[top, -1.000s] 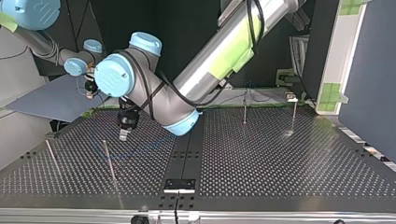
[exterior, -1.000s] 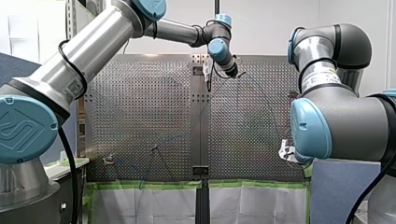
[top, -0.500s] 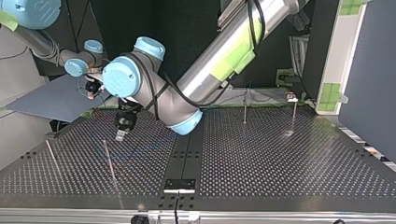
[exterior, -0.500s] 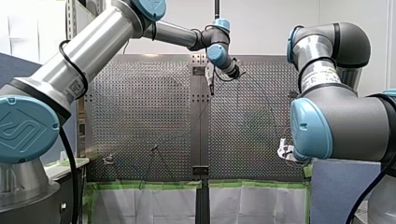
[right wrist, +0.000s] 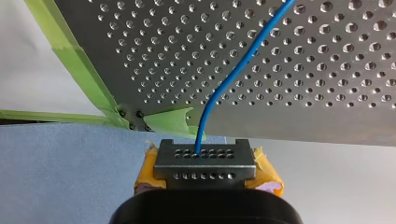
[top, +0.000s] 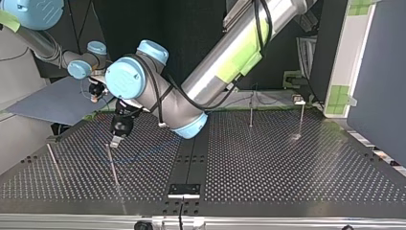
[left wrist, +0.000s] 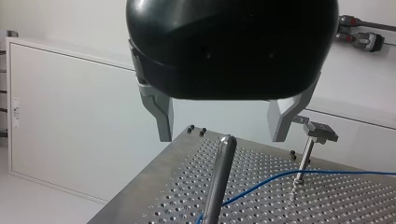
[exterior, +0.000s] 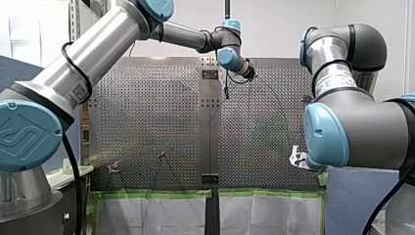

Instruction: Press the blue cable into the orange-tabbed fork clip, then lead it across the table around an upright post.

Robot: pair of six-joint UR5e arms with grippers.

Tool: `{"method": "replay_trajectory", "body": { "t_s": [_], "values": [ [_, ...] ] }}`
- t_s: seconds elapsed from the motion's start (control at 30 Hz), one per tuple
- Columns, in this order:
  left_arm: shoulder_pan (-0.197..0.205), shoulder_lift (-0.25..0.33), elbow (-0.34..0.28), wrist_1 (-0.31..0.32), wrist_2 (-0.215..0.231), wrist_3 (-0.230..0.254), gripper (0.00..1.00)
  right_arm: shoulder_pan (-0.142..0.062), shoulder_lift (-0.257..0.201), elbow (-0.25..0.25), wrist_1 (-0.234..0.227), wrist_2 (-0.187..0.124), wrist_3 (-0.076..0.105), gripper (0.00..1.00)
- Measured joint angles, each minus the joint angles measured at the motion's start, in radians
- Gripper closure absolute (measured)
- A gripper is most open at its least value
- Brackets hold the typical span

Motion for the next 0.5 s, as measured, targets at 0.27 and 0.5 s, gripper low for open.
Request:
{"method": "replay_trajectory", "body": {
  "t_s": [0.27,0.5],
  "values": [
    [0.000,0.000,0.000,-0.006,-0.001,0.000,0.00,0.001,0.000,0.000,-0.001,0.000,0.000,1.00],
    [0.001,0.000,0.000,-0.009,-0.002,-0.001,0.00,0.001,0.000,-0.001,-0.001,0.000,0.000,1.00]
  ]
}}
